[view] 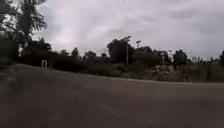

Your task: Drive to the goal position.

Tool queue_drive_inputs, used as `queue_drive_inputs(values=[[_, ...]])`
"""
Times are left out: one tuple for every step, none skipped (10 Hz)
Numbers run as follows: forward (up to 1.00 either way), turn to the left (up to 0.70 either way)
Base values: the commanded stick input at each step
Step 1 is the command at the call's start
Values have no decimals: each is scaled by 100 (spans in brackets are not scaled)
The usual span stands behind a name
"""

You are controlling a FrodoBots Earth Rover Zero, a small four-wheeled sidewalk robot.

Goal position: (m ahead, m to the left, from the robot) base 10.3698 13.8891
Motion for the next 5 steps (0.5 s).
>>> queue_drive_inputs(values=[[0, 70], [0, 70], [0, 70], [0, 70], [0, 62]])
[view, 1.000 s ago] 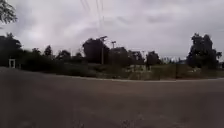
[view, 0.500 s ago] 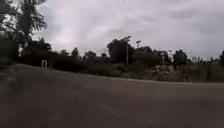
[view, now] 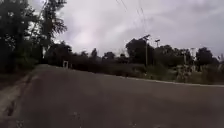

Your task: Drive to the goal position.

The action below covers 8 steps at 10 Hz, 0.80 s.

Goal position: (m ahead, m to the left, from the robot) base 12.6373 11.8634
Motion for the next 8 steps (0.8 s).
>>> queue_drive_inputs(values=[[0, 4], [0, 0], [0, 0], [0, 0], [0, 0], [0, 0], [0, 0], [8, 0]])
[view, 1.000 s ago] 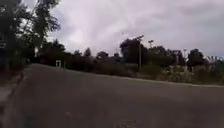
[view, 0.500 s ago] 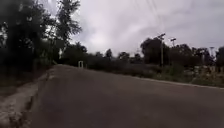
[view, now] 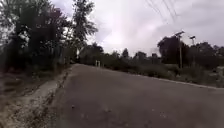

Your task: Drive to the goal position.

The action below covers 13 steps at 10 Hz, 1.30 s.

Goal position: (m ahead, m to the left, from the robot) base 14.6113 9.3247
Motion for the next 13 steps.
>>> queue_drive_inputs(values=[[47, 0], [70, 0], [70, 0], [70, 0], [70, 0], [70, 0], [70, 0], [70, 0], [70, 0], [70, 0], [70, 0], [70, 0], [70, 0]])
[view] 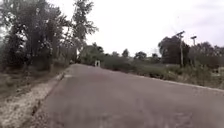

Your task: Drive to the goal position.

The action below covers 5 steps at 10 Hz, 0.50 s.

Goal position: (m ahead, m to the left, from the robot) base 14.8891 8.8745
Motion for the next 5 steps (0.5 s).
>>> queue_drive_inputs(values=[[70, 0], [70, 0], [70, 0], [70, 5], [70, 15]])
